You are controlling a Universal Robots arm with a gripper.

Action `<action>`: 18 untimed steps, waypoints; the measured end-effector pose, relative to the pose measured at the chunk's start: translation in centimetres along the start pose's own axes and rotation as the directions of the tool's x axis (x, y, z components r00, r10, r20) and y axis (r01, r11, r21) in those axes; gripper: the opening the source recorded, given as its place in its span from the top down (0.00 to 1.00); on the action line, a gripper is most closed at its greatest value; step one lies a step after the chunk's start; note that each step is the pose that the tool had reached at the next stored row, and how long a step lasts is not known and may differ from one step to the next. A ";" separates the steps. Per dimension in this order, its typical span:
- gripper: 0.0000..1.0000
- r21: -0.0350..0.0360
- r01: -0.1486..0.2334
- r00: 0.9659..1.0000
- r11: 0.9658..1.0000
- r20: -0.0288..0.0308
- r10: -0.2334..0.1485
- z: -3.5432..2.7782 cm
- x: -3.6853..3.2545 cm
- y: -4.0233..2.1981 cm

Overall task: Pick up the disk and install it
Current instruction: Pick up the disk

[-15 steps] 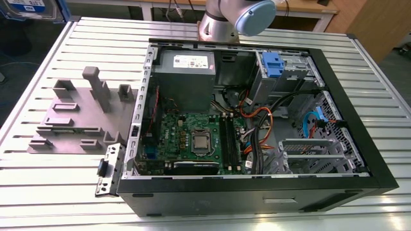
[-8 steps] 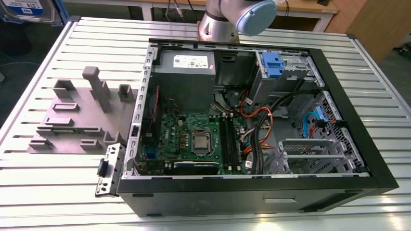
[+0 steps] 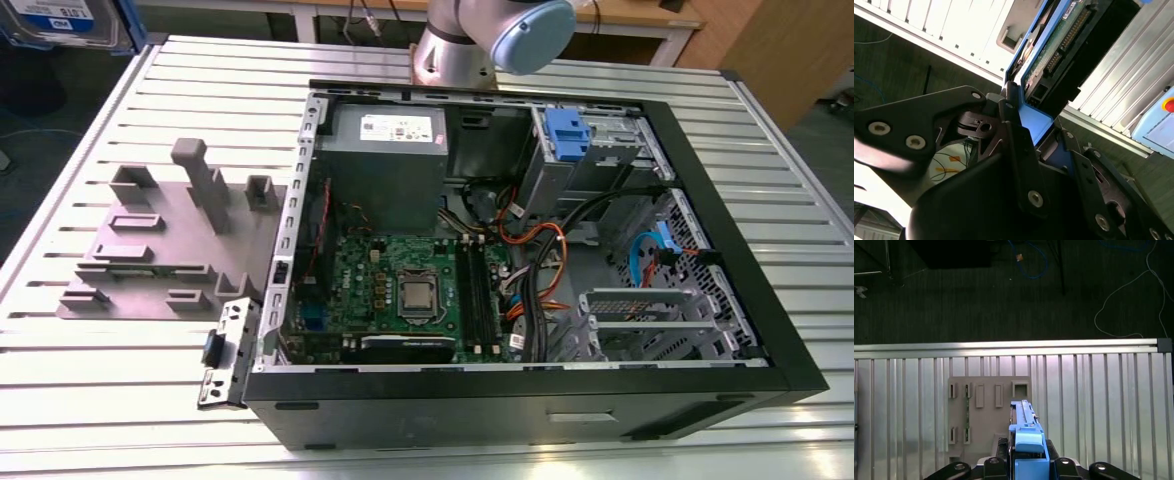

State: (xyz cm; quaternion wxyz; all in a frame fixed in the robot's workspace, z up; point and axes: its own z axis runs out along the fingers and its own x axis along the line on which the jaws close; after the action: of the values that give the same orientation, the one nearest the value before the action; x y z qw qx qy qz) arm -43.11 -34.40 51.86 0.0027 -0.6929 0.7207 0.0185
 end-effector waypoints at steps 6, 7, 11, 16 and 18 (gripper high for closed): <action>0.63 0.000 0.000 1.000 1.000 0.000 0.000 -0.01 -0.02 -0.56; 0.63 0.000 0.000 1.000 1.000 0.000 0.000 -0.01 -0.03 -0.64; 0.63 0.000 0.000 1.000 1.000 0.000 0.000 -0.02 -0.04 -0.94; 0.63 0.000 0.000 1.000 1.000 0.000 0.000 -0.03 -0.05 -1.30; 0.63 0.000 0.000 1.000 1.000 0.000 0.000 -0.03 -0.06 -1.42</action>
State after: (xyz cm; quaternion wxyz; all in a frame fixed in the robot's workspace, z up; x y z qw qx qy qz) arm -41.68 -34.39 51.86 0.0027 -0.6929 0.7208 0.0185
